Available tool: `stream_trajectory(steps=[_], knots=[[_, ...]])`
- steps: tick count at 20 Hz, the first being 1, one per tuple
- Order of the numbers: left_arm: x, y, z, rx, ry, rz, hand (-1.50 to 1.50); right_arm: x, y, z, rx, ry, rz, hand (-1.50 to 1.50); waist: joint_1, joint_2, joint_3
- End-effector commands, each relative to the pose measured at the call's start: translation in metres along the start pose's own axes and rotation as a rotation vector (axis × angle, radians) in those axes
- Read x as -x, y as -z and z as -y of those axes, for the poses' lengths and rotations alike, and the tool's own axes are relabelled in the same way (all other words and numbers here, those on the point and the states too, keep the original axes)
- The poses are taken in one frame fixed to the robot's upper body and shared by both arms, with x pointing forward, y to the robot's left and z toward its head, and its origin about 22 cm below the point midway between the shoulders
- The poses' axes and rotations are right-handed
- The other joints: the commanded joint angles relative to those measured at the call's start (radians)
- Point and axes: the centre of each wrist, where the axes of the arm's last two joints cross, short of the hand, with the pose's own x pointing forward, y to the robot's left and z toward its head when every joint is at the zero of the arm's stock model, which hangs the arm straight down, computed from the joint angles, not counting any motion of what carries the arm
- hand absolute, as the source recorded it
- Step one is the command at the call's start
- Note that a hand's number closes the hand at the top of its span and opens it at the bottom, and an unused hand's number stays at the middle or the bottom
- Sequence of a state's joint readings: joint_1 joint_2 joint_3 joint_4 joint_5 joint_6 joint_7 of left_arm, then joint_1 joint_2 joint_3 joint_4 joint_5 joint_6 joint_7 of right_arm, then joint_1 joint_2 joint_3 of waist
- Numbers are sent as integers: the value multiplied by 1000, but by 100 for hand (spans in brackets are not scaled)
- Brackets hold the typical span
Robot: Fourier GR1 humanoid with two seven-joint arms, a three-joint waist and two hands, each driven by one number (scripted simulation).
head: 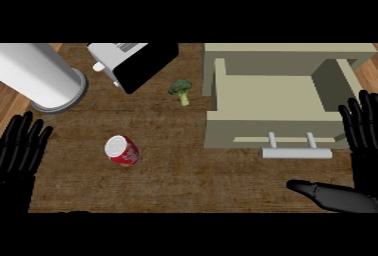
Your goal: Pick up the can, place it into the drawer and close the drawer
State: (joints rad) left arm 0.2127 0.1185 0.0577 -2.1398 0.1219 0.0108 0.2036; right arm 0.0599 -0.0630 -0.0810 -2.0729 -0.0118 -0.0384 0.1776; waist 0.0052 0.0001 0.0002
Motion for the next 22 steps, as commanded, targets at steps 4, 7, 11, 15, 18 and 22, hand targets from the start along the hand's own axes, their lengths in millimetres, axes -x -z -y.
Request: stream_trajectory(steps=[4, 7, 11, 15, 18, 22], knots=[[-4, -11, -17, -44, -6, -51, -150, 0, -1, 8, 19, -11, -43, -150, -3, -1, 0], [1, 15, 4, -30, 8, -52, -150, -8, -2, 1, 19, 4, -49, -150, -8, 0, 0], [5, 13, -24, -4, -17, -73, -150, -6, -7, 12, 19, -6, -30, -150, -6, -1, 0], [14, 5, 14, -8, -14, -109, -150, -7, -16, 29, 12, -13, -23, -150, -7, -1, 0], [51, 6, 16, 7, 12, -135, -150, 0, -2, 25, 25, -6, -23, -150, -5, 0, 0], [44, 19, 19, -14, 20, -167, -150, 11, -18, 31, 25, -26, -31, -150, -7, -1, 0]])
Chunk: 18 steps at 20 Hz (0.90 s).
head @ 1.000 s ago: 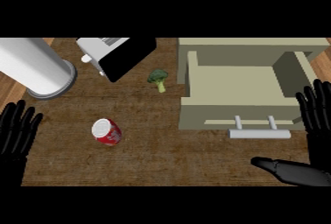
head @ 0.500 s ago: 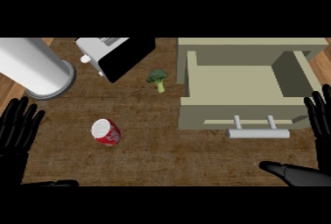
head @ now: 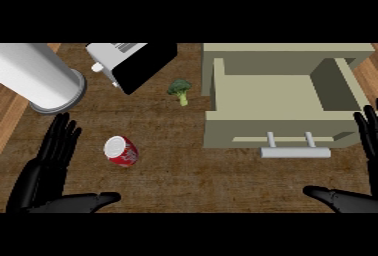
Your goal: Pick up the can, place it into the drawer and close the drawer
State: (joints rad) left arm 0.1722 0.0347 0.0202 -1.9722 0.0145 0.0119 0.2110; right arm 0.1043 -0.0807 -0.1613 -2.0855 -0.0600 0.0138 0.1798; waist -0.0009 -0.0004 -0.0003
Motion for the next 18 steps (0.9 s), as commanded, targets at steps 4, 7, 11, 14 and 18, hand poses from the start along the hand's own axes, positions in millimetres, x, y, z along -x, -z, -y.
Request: stream_trajectory(steps=[4, 7, 11, 14, 18], knots=[[44, 3, 14, -12, 21, -45, -150, 2, -15, 3, -2, 17, 19, -150, -1, 0, 0], [63, -7, -11, -40, 32, -64, -150, 1, -14, 4, -4, 9, 3, -150, 1, 0, 0], [80, -6, 18, -59, 43, -64, -150, -19, -13, 14, -1, -2, 20, -150, 0, 0, 0], [111, -1, 11, -103, 42, -70, -150, -31, -23, 13, 27, -10, 16, -150, -4, 0, 0], [119, -6, 2, -102, 40, -106, -150, -24, -24, 28, 19, -19, 9, -150, -1, 0, 0]])
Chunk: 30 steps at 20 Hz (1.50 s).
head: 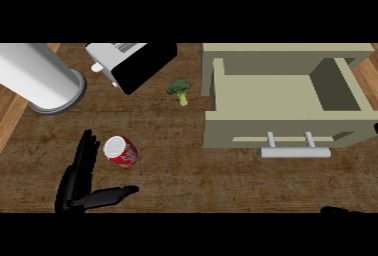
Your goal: Pick up the can, place it into the drawer and close the drawer
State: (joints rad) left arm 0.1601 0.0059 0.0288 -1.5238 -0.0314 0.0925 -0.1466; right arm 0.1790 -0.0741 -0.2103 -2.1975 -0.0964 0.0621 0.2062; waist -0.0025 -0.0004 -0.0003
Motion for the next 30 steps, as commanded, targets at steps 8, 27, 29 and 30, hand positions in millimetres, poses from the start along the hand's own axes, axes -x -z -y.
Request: stream_trajectory(steps=[8, 27, 29, 30], knots=[[64, 9, -13, -27, -5, -41, -150, -6, 8, 13, 15, -1, 11, -150, 0, 1, 0], [92, 71, -24, -34, -29, -30, -150, -11, 4, 8, -20, -20, 20, -150, -5, 1, 0], [84, 79, -1, 21, -33, -29, -150, -25, 5, 17, -12, -28, 10, -150, -5, 1, 0], [98, 70, -3, 40, -21, -27, -150, -25, 1, 18, -13, -29, 7, -150, -8, 2, 0]])
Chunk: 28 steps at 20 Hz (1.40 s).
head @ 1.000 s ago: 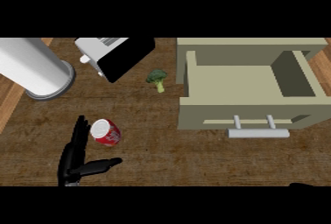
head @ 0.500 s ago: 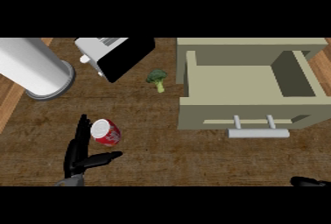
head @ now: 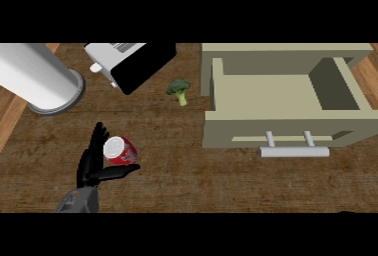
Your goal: Pick up the can, place it into the drawer and close the drawer
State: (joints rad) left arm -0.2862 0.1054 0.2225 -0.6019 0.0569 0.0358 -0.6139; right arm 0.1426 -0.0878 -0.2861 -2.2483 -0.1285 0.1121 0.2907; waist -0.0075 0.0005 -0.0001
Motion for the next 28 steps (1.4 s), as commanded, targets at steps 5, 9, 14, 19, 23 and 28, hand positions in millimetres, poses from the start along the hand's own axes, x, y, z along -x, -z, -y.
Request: stream_trajectory(steps=[5, 9, 14, 19, 23, 28], knots=[[-3, 19, 27, 125, -32, 6, -150, 0, 11, -2, 14, 8, 17, -150, -1, 1, -1], [-16, 37, 23, 173, -97, 10, 150, -18, -4, 0, -9, 0, 18, -150, -6, 1, -1], [-15, 36, 53, 196, -98, 54, 150, 7, 9, 1, 26, -8, 26, -150, -1, 1, 0], [-33, 54, 75, 187, -117, 69, 150, -6, -4, -5, 42, -22, 45, -150, -7, 2, -1], [-38, 62, 73, 148, -119, 85, 150, -9, 2, -19, 31, 0, 15, -150, -8, 4, -1], [-59, 73, 95, 155, -153, 132, 150, -8, -14, 6, 13, -19, 37, -150, -5, 0, 0]])
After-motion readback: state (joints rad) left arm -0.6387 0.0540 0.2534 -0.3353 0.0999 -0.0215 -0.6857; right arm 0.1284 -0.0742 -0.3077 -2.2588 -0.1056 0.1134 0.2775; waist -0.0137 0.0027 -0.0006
